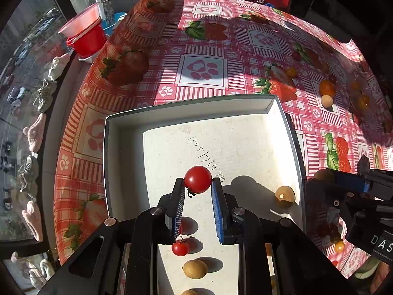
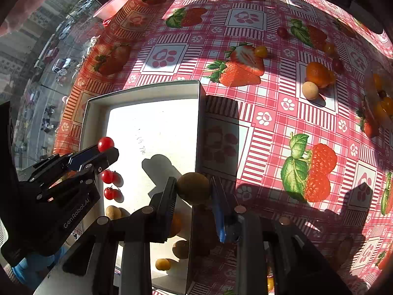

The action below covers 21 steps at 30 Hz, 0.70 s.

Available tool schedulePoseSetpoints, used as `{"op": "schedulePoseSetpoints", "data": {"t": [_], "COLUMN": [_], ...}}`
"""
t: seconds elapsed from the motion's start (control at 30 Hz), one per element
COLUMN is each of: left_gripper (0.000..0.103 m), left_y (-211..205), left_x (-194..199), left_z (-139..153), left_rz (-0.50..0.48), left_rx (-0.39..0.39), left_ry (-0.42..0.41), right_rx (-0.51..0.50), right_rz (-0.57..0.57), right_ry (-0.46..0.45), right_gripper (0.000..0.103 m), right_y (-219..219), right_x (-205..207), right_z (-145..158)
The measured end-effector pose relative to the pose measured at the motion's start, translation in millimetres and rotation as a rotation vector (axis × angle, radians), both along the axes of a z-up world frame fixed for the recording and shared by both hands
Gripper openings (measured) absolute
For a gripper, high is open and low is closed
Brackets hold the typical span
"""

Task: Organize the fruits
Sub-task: 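Carry the tomato and yellow fruit over the white tray and open both tools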

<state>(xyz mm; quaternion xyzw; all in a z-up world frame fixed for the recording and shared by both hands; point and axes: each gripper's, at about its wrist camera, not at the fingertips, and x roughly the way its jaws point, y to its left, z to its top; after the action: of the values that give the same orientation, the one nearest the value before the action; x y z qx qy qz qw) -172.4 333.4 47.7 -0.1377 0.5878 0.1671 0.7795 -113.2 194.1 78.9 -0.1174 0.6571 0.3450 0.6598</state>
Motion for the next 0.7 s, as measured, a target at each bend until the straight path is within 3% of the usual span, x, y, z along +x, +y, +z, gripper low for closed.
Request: {"op": "schedulePoseSetpoints", "data": {"t": [0.3, 0.7], "left_gripper": [0.024, 0.024], "left_y": [17.6, 15.3], "left_x": [5.3, 4.3], "left_z": [-24.7, -37.9], "left_rz": [-0.004, -0.024], "left_rx": [0.009, 0.013], "left_ry": [0.049, 0.07], "right_rx": [-0.026, -0.086], "right_rz": [0.053, 0.078], "right_ry": [0.016, 0.025], "right_gripper": [0.03, 0.031], "right_y": [50.7, 66.7], "right_x": [-5.7, -10.6], "right_z": [-22.2, -49.4]}}
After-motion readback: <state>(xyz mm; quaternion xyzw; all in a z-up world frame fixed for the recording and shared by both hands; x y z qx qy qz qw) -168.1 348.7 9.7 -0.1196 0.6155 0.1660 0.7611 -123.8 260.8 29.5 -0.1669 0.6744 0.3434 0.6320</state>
